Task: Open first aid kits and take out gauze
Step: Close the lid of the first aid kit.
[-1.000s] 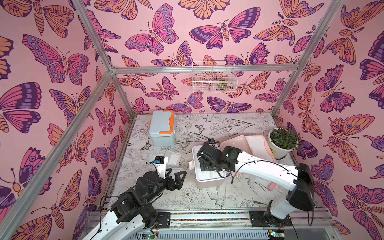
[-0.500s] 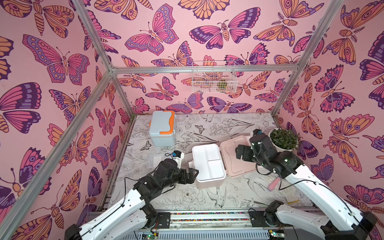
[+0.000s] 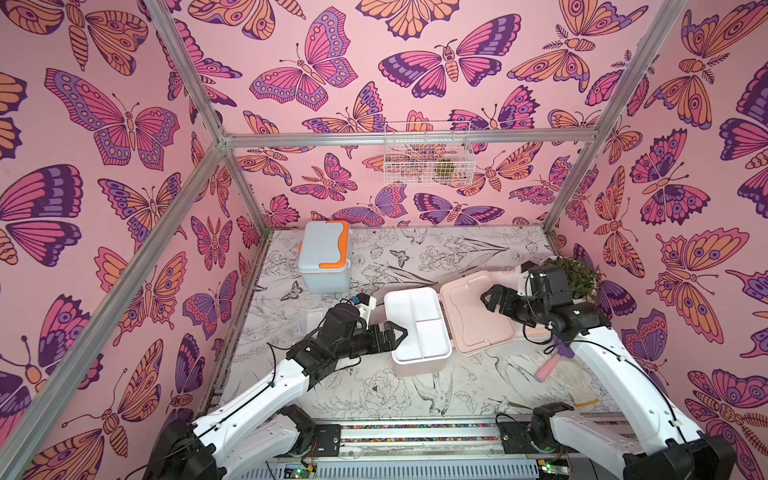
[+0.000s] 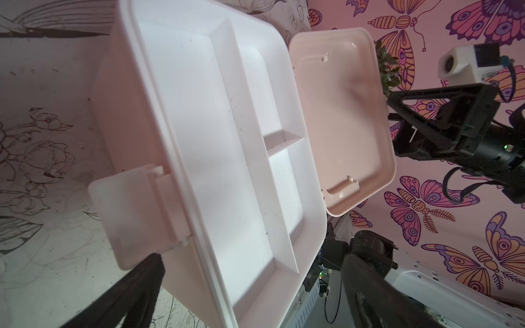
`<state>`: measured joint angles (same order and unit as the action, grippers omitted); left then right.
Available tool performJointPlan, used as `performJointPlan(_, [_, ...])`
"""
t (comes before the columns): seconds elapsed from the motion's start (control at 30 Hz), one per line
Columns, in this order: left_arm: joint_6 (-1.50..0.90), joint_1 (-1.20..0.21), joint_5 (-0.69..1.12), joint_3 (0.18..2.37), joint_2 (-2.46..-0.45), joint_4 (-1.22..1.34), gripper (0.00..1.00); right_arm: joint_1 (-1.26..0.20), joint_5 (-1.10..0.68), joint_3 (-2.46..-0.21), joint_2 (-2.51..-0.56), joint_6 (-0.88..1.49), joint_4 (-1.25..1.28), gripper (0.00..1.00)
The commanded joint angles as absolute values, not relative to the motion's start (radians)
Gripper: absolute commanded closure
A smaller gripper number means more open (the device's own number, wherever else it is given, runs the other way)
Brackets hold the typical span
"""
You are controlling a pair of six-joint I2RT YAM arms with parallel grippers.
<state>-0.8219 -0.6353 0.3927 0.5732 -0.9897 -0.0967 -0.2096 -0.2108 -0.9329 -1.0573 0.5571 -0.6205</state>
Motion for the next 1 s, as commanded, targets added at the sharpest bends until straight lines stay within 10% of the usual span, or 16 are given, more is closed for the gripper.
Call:
performJointPlan(0.0, [-0.851,-0.634,0.443,0.554,-1.011,-0.033,0.00,-0.204,-0.303,-0.925,-1.082,0.542,-0.622,0.00])
performJointPlan(0.97, [-0.856,-0.659,0.495,0.534,-1.118,0.182,0.00,-0.388,-0.751,-0.940,-0.961,0.825,-0.259,0.00])
